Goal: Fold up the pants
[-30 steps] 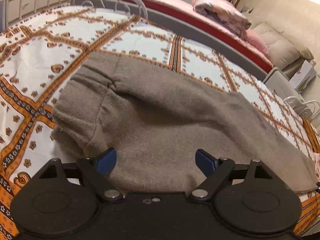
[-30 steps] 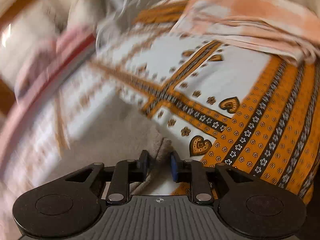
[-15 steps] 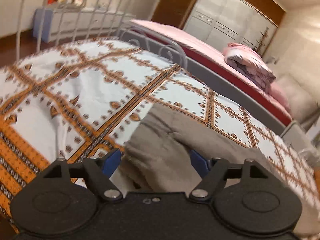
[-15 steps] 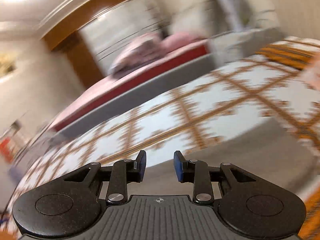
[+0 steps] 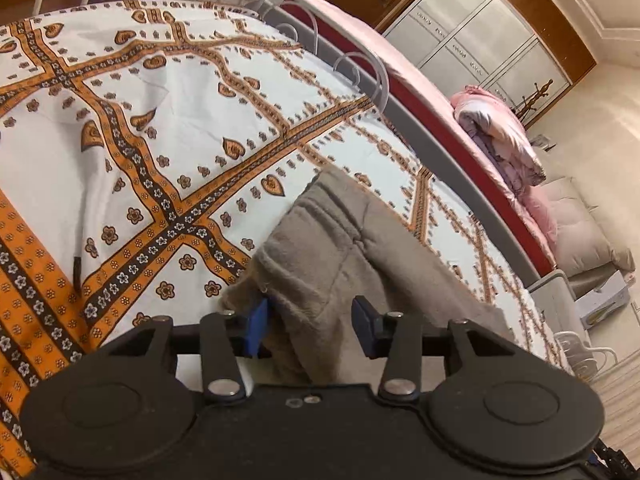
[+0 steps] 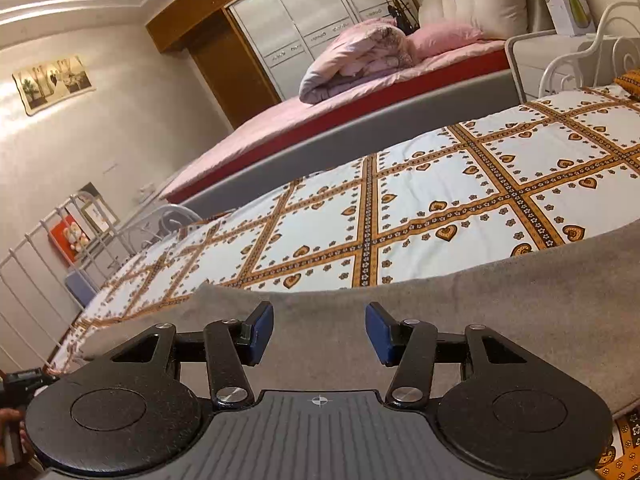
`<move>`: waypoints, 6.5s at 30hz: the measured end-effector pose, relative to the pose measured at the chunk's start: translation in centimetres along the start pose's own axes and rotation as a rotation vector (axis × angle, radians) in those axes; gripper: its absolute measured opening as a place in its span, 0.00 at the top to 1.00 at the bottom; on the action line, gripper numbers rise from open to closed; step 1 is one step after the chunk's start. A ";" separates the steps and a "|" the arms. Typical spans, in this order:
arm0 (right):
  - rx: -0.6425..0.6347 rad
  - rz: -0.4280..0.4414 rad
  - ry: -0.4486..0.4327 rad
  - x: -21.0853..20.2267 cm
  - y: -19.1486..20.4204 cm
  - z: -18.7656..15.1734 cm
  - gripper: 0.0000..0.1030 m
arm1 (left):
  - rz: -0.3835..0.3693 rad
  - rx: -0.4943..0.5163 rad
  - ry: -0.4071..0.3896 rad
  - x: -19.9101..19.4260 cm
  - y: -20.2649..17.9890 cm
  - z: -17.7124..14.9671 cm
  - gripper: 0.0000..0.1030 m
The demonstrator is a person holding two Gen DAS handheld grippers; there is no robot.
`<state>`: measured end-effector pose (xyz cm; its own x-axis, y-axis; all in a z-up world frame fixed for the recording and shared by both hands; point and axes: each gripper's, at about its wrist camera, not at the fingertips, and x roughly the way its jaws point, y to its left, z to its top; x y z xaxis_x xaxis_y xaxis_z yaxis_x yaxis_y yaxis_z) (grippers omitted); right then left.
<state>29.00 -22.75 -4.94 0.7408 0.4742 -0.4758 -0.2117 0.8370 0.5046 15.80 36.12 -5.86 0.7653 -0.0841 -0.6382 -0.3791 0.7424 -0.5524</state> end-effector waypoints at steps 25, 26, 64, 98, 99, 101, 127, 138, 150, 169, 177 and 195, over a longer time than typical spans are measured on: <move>-0.125 0.094 0.108 9.1 8.4 -0.7 0.50 | -0.003 0.429 -0.075 1.9 -11.5 -0.9 0.68; -0.147 0.105 0.121 10.7 10.1 -1.0 0.50 | -0.009 0.474 -0.058 3.0 -12.6 -1.2 0.68; -0.417 0.147 0.206 22.7 20.5 -3.2 0.39 | 0.196 0.797 -0.039 8.3 -14.5 -3.0 0.26; 0.017 -0.312 -0.039 1.3 -2.0 0.2 0.34 | 0.264 0.694 0.000 3.6 -11.4 -4.6 0.10; 0.030 -0.317 -0.054 0.2 -2.3 -0.2 0.34 | 0.256 0.689 0.000 3.3 -11.3 -4.7 0.10; 0.068 -0.378 -0.089 -1.4 -3.6 -0.6 0.34 | 0.251 0.676 -0.003 2.8 -11.3 -4.7 0.10; 0.213 -0.332 0.091 2.2 -7.2 -0.5 0.35 | 0.331 0.773 0.053 5.4 -12.0 -6.5 0.06; 0.274 -0.310 -0.092 -2.5 -8.0 -0.1 0.34 | 0.280 0.769 0.035 4.6 -11.7 -6.0 0.06; 0.046 -0.473 -0.082 -0.4 -9.3 1.5 0.44 | 0.336 0.670 -0.041 4.6 -11.6 -4.2 0.06; 0.088 -0.461 -0.059 1.5 -10.8 2.5 0.53 | 0.323 0.711 -0.015 4.6 -11.4 -4.7 0.06; 0.463 -0.253 -0.123 -7.9 -11.3 -1.0 0.53 | 0.314 0.667 -0.025 4.5 -11.2 -4.2 0.06; 0.653 -0.293 -0.044 -7.8 -13.6 -4.5 0.68 | 0.317 0.704 0.015 5.4 -11.9 -5.2 0.06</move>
<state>23.27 -36.62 -11.33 0.7367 0.2317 -0.6353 0.4148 0.5871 0.6952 21.72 23.35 -5.46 0.6660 0.1980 -0.7192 -0.1552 0.9798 0.1260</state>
